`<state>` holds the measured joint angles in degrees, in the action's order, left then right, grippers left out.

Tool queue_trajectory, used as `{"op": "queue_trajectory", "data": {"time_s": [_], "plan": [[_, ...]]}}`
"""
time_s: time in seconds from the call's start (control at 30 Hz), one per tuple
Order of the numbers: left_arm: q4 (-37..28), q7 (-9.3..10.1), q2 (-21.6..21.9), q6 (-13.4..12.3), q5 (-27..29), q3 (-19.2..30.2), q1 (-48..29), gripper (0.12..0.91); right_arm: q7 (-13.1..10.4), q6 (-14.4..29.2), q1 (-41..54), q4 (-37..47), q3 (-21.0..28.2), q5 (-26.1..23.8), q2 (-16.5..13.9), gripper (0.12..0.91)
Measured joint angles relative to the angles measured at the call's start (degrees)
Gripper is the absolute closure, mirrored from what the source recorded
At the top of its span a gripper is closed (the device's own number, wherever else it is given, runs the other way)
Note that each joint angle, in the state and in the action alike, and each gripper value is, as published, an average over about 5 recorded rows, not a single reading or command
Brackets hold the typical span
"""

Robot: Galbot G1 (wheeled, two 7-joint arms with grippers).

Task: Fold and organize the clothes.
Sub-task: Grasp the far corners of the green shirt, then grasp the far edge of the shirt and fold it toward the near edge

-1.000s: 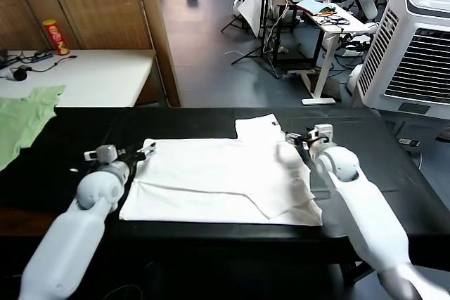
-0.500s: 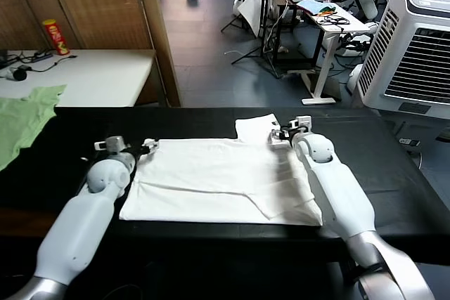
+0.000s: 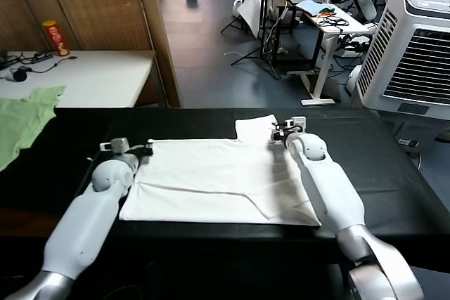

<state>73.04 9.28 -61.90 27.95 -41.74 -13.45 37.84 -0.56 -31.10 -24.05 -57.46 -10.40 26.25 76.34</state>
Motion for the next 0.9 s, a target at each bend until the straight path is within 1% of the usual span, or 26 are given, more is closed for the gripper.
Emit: {"op": "queue_trajectory", "data": {"time_s": [0.1,0.2,0.3,0.37,0.53,0.67,0.77,0.9], "plan": [[0.7,0.20,0.3,-0.4,0.1,-0.4,0.3,0.904,0.5,1.9,-1.1,-2.1,0.0,0.2,-1.0,0.903],[2.2,0.36,1.0,-0.6,0.0,-1.2,1.1,0.904,1.0,2.9,-2.7,-5.6,0.0,1.2,-2.4,0.903],[4.9,0.52,2.0,-0.6,-0.3,-2.1,2.3,0.904,1.1,2.9,-5.0,-10.5,-0.4,2.9,-4.8,0.903],[7.4,0.72,2.9,-0.5,-0.8,-2.8,3.6,0.904,1.1,2.6,-7.1,-14.6,-1.0,4.3,-6.9,0.903],[15.5,1.21,5.6,-0.2,-2.4,-5.0,9.0,0.904,0.9,0.6,-13.9,-26.0,-3.1,7.2,-12.6,0.903],[22.7,1.09,8.2,-0.2,-2.7,-7.5,15.4,0.904,0.0,-1.9,-19.9,-34.2,-5.3,8.1,-16.6,0.903],[27.5,0.98,9.9,-0.5,-2.3,-9.7,20.8,0.904,-0.8,-3.9,-24.6,-39.5,-7.3,8.2,-19.1,0.903],[32.9,0.84,11.9,-0.9,-2.1,-12.9,27.9,0.904,-1.4,-5.9,-31.1,-45.7,-9.6,8.1,-21.4,0.903]]}}
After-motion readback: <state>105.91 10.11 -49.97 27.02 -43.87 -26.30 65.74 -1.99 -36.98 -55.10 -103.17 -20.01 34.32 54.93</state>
